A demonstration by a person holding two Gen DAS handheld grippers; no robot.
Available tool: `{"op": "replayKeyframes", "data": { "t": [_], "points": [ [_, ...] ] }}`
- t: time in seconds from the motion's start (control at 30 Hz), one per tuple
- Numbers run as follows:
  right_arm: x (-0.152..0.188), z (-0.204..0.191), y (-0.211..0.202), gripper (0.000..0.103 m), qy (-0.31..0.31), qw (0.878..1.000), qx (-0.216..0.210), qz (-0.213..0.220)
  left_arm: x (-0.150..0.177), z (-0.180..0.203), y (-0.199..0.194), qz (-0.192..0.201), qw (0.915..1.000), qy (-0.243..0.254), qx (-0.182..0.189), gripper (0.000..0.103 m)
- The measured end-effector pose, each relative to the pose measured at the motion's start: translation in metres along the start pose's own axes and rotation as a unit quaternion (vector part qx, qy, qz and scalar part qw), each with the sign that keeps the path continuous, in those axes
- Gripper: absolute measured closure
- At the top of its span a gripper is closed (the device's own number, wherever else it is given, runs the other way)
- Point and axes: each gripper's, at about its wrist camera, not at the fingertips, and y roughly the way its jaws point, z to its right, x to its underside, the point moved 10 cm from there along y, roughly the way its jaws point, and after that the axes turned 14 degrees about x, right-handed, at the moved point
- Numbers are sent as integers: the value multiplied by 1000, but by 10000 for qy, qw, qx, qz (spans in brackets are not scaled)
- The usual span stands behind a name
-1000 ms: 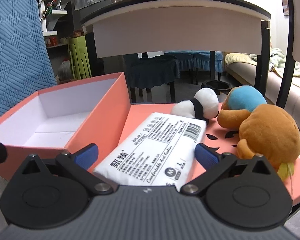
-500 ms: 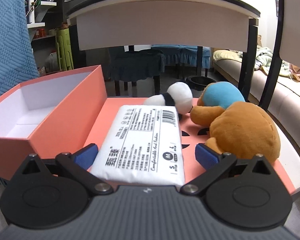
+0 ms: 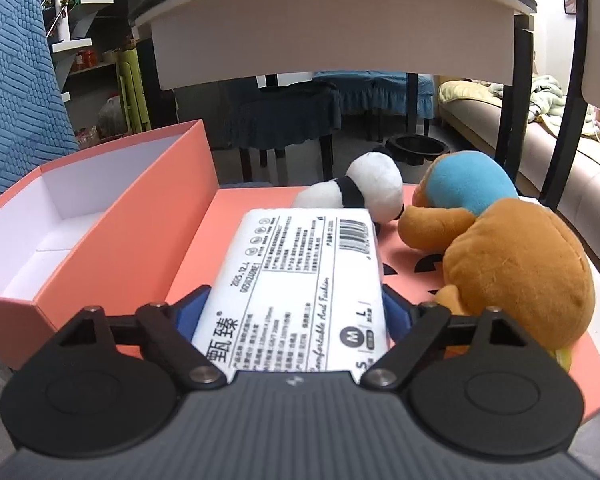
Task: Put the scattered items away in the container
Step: 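Lower the right gripper onto the white tissue pack and grasp it, then carry the tissue pack into the pink box and open the right gripper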
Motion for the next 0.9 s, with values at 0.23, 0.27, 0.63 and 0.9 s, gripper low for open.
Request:
{"op": "replayKeyframes", "data": {
  "t": [0.23,0.27,0.63,0.9],
  "points": [
    [-48,-4,-33,18,-6,9982,12,596,-1,-5,-13,76,9999,67,-1,0],
    [-61,-10,-37,18,41,9980,-95,627,-2,-6,-15,109,9999,76,-2,0],
    [-106,-201,3,18,-977,9858,-1363,-135,-9,-36,-27,392,9983,-367,-243,0],
    [-92,-329,40,18,-1885,9616,-1893,-630,-8,-57,-31,421,9967,-384,-569,0]
  ]
}}
